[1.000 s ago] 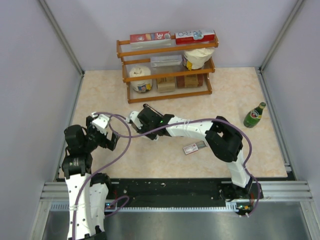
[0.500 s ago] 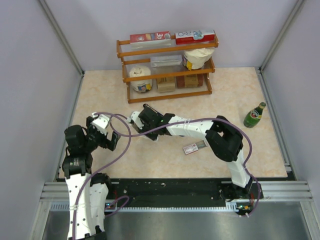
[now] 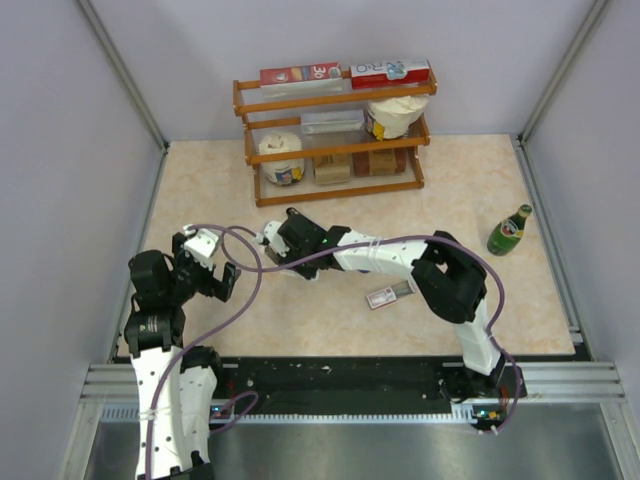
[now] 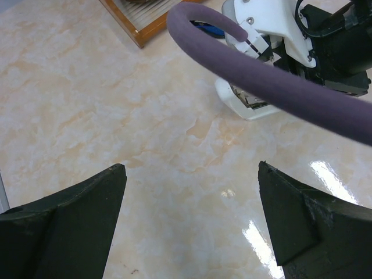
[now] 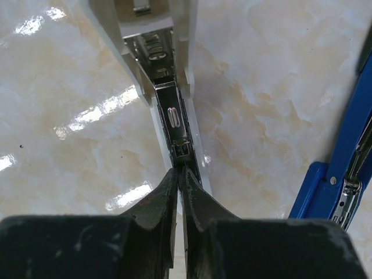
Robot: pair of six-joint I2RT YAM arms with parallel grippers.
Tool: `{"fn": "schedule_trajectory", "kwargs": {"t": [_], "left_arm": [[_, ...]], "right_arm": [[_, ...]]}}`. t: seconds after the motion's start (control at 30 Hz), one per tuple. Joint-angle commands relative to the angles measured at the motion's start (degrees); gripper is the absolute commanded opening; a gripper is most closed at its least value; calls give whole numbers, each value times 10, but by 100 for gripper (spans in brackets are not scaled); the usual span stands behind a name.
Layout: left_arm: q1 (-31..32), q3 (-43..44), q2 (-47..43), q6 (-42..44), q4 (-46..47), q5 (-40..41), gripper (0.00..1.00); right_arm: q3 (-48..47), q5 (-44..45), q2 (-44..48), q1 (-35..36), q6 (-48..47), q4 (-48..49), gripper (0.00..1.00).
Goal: Load the staples into the stapler
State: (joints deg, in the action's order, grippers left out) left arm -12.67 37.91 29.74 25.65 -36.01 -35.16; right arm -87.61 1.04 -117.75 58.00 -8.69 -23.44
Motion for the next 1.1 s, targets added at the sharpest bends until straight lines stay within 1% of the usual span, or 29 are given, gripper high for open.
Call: {"fn": "schedule_trajectory", "kwargs": {"t": [0.0,0.23,0.4,0.5,0.57,0.67,0.77,0.87,1.07], "left_arm": [[-4,-1,-7,1,21,-13,99],[-3,0,-7,1,20,-12,99],[-4,-2,-6,1,21,-15,99],[-4,-1,-6,2,21,-16,99],[-5,-2,-5,3,20,-19,99],[-4,-2,-4,6,20,-25,99],[-4,7,2,20,16,-55,99],[-4,25,32,41,14,-91,99],[-4,48,130,41,60,-169,99]], "right_arm": [[-2,8,44,-8,12,3,6],[0,7,64,-9,13,2,10],[3,-2,106,-15,3,3,15],[10,-8,134,-31,-5,2,18],[17,-34,153,-45,-18,2,19],[51,-55,187,-65,-58,4,20],[117,-82,224,-78,-95,43,22],[184,-123,229,-81,-121,102,24],[229,-180,205,-82,-115,182,26]]}}
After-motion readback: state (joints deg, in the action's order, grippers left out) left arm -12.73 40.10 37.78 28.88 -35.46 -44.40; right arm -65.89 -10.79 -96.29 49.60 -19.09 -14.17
